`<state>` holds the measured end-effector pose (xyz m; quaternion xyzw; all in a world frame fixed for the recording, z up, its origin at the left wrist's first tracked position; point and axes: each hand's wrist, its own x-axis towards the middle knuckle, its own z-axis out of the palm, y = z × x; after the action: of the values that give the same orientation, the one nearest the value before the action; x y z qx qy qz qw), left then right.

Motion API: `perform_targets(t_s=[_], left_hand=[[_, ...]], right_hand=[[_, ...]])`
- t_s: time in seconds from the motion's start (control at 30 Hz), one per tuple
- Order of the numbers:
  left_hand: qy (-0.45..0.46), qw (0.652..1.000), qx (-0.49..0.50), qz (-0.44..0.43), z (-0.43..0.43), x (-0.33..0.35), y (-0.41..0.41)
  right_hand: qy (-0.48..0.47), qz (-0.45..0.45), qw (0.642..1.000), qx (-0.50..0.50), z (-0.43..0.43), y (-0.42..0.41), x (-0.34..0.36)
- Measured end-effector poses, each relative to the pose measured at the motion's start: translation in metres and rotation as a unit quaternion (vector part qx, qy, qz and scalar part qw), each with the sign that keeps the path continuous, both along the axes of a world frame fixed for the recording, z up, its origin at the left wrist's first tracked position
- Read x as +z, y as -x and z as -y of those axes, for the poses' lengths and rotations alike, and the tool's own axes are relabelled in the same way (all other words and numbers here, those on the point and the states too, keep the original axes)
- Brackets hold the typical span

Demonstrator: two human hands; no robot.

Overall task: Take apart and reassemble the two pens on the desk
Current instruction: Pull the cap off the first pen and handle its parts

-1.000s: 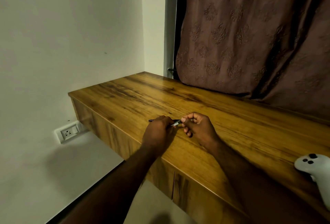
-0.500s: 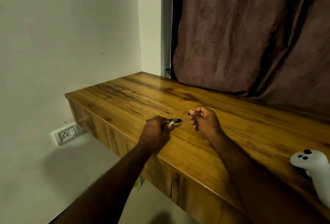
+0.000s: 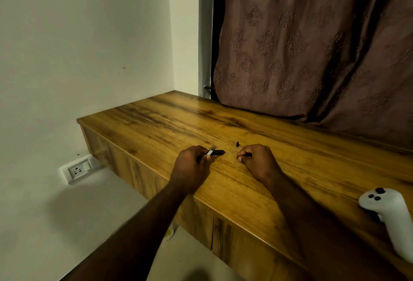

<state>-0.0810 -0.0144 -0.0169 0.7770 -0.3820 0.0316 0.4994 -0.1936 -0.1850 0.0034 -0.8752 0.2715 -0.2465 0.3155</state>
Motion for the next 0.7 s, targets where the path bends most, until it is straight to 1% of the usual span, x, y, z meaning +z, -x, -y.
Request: perform_targets(t_s=[0.07,0.13,0.23,0.27,0.33,0.4,0.43,0.53,0.63,0.7], left_hand=[[-0.009,1.000,0.004,0.008,-0.001,0.002,0.001],[-0.004,1.000,-0.003,0.023,-0.001,0.002,0.002],[-0.001,0.999,-0.011,0.044,-0.001,0.003,0.003],[-0.006,0.998,-0.010,0.056,0.000,0.003,0.002],[-0.021,0.996,-0.004,0.087,0.001,0.002,0.000],[-0.027,0.993,-0.001,0.119,0.001,0.001,0.000],[-0.026,0.991,0.001,0.132,0.000,0.000,0.000],[-0.027,0.988,0.019,0.149,-0.001,0.001,0.001],[-0.034,0.986,0.048,0.157,0.000,0.001,0.002],[-0.031,0.987,0.051,0.148,0.001,0.002,0.003]], right_hand=[[-0.003,-0.005,1.000,0.005,0.000,0.000,-0.001],[-0.016,0.008,1.000,0.007,0.001,0.000,-0.002],[-0.032,0.084,0.996,-0.019,0.003,0.002,0.004],[-0.061,0.113,0.991,-0.026,0.002,0.001,0.007],[-0.191,0.145,0.971,-0.007,-0.008,-0.001,0.014],[-0.311,0.132,0.941,0.040,-0.026,-0.005,0.016],[-0.344,0.119,0.930,0.058,-0.036,-0.008,0.016],[-0.391,0.105,0.910,0.090,-0.055,-0.016,0.014],[-0.408,0.118,0.901,0.088,-0.057,-0.021,0.013],[-0.413,0.130,0.898,0.078,-0.054,-0.023,0.012]])
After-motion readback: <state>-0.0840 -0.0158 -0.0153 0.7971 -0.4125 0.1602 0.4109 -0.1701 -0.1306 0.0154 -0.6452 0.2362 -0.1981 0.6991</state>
